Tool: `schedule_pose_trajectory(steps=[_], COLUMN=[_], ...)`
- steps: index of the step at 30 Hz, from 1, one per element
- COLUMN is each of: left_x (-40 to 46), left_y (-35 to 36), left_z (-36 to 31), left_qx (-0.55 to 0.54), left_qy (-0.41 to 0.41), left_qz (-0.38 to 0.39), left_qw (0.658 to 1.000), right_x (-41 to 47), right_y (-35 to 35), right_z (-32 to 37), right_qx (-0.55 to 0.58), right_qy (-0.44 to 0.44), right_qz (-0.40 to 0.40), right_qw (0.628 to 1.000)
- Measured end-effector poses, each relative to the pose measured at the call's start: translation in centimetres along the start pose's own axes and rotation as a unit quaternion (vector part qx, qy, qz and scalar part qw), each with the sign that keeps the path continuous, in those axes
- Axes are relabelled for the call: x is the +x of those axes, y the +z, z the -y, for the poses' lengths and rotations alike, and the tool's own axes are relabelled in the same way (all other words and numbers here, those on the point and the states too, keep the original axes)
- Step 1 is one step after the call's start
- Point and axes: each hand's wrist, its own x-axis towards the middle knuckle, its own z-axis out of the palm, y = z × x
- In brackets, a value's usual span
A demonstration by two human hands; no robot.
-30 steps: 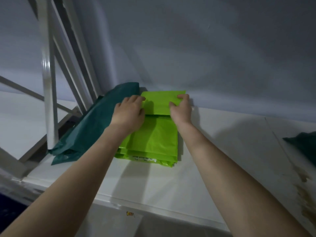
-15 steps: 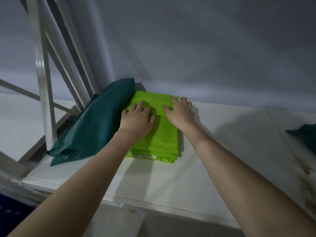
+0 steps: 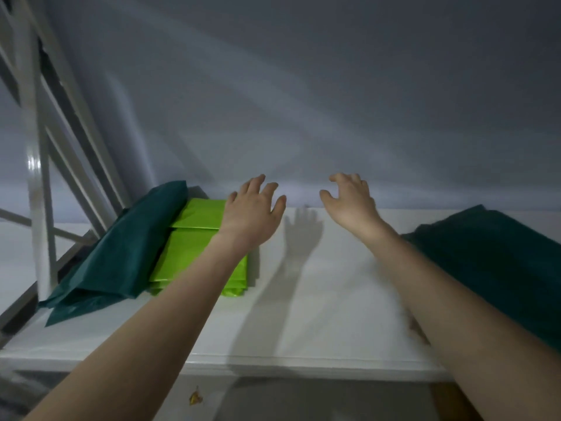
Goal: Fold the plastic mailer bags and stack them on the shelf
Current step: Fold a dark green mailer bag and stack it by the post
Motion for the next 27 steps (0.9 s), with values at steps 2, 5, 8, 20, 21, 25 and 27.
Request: schedule_pose_trajectory(steps=[2,5,8,20,21,25,27], left_x=[-0.4,-1.3,-2.4,-6.3,-6.4,-6.7,-6.4], left_y=[0.2,1.3,3.3,13.3,14.3,17.9,19.3], left_z=[-3.1,-7.4,-11.6,-23.9,-24.5,-27.1,-28.4], left_qx=[-0.03,-0.085,-0.156,-0.364,-0.379,-0.498,-0.578], left_qy=[0.011,0.029,0.032,-0.075,-0.087,-0.159,-0.213], left_qz=[0.004,0.017,0.053,0.291,0.311,0.351,0.334], left_qw=[0.999,0.996,0.986,0.882,0.867,0.777,0.713], right_x=[-1.0,-2.7,-4.9,-12.9,-13.3,-14.3,-14.5], right_y=[-3.0,-6.7,-9.7,-12.2,-12.1,-11.2,-10.8], right_z=[-2.8,-7.1,-11.8,-27.8,-28.7,-31.0,-31.4], right_qx=[-0.006,-0.014,-0.028,-0.109,-0.122,-0.192,-0.219], right_qy=[0.014,0.043,0.08,0.239,0.249,0.23,0.206], right_qz=[-0.015,-0.027,-0.032,0.049,0.06,0.071,0.056], right_qw=[1.0,0.999,0.996,0.964,0.959,0.951,0.952])
